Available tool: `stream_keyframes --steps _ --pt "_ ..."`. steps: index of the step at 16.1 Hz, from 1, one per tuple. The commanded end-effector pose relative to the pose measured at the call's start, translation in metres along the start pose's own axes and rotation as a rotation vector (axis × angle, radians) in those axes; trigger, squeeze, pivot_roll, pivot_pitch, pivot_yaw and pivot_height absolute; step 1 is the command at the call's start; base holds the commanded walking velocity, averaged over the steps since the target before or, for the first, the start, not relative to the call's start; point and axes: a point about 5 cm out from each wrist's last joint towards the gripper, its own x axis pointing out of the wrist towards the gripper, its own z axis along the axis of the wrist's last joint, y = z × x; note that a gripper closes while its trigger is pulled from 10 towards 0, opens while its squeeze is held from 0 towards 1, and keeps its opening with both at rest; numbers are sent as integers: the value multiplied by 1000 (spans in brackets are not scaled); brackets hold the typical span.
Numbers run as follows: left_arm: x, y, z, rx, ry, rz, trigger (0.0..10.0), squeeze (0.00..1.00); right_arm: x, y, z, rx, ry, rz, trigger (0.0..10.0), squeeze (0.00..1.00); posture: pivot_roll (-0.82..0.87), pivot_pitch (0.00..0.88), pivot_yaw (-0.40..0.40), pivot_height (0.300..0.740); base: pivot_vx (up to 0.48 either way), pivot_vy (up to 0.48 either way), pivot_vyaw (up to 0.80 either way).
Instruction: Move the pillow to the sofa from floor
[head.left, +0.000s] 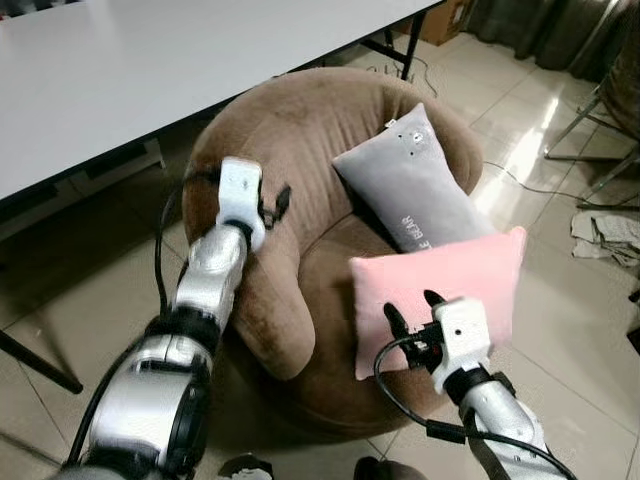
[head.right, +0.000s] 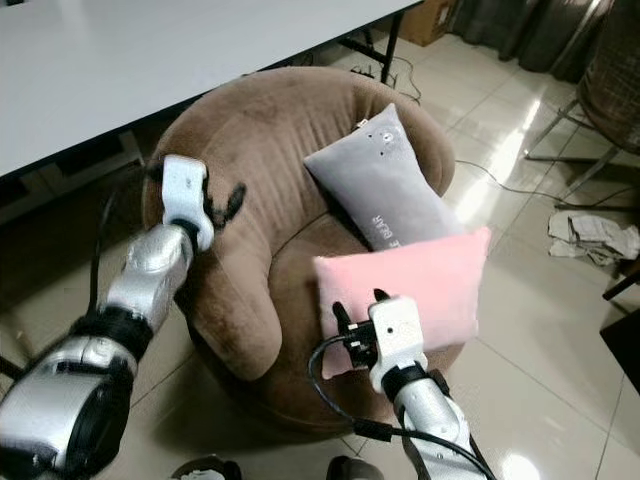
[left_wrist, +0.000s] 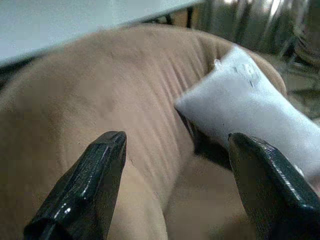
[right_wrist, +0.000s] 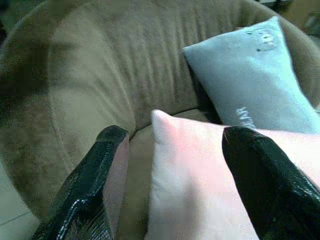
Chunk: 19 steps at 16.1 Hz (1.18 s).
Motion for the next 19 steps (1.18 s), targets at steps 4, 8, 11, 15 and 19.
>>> stream_keyframes --steps 4,8,11,15,19 --pt "-27 -5 -21 62 -9 -80 10000 0 -1 -10 9 -57 -49 -89 10000 0 11 46 -20 740 0 0 120" --pt "-72 5 -4 85 -139 -34 10000 0 -2 -5 8 14 -88 -104 10000 0 39 9 -20 740 0 0 800" --pt "-84 -6 -6 108 -83 -82 10000 0 -1 -15 12 77 -130 -214 10000 0 62 0 -28 740 0 0 800" --pt "-78 -34 -22 105 2 -159 10000 0 5 -20 3 125 -109 -274 10000 0 58 0 -18 740 0 0 800" --pt "-80 -36 -27 102 67 -144 10000 0 2 -13 -6 126 -67 -243 10000 0 52 7 -14 740 0 0 800"
